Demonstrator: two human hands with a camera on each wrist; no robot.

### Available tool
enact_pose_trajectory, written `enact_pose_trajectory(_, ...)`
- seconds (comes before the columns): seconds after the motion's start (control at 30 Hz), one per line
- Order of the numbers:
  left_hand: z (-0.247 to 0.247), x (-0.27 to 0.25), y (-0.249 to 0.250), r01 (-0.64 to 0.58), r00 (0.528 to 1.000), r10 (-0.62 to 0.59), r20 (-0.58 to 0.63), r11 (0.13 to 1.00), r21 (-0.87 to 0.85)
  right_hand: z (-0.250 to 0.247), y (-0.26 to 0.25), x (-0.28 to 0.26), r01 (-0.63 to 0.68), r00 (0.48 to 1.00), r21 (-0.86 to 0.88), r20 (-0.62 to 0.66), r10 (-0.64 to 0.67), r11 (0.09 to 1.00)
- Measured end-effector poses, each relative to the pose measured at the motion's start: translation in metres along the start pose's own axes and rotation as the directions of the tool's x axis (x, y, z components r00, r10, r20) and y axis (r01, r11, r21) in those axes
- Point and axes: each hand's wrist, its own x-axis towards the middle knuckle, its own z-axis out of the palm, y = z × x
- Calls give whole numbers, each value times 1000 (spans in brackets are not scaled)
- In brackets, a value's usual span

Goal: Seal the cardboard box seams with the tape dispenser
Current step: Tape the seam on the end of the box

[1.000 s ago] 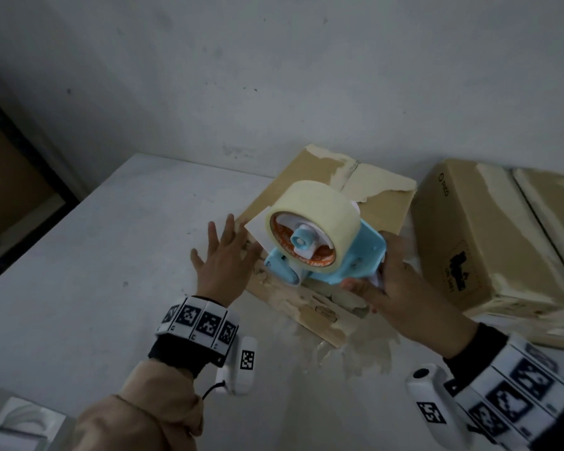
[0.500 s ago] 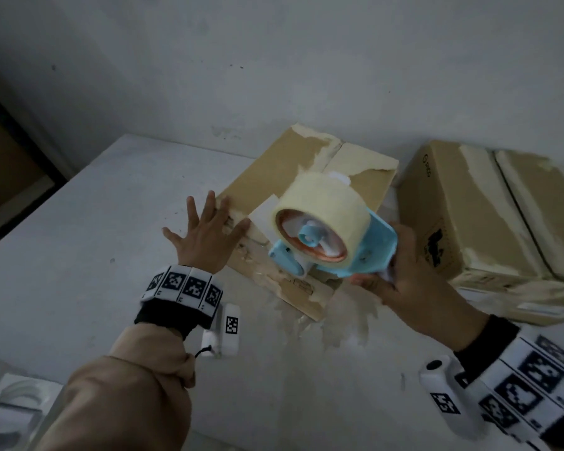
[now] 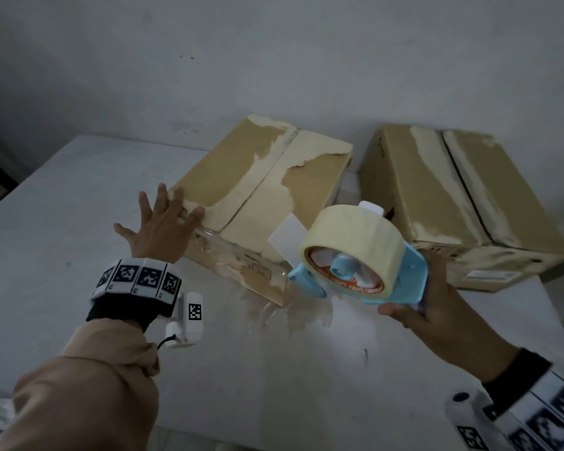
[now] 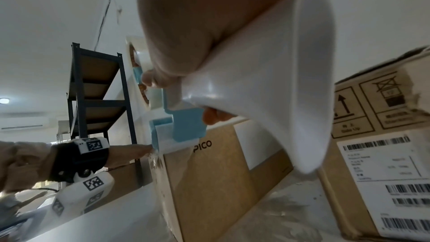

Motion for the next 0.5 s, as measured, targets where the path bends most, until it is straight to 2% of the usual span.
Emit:
enact_pose_trajectory(0.2, -1, -1, 1, 14, 1000, -14, -2, 999, 44, 5, 12, -2, 7, 1000, 41, 0, -7, 999)
enact_pose_trajectory(0.43, 1, 1, 1, 14, 1000, -14, 2, 1000, 9, 20, 20, -5, -61, 998, -78, -19, 59, 995)
enact_pose_trajectory(0.5, 2, 1, 2, 12, 1000, -12, -2, 1000, -2, 22, 21, -15, -120, 993, -105, -17, 119, 987)
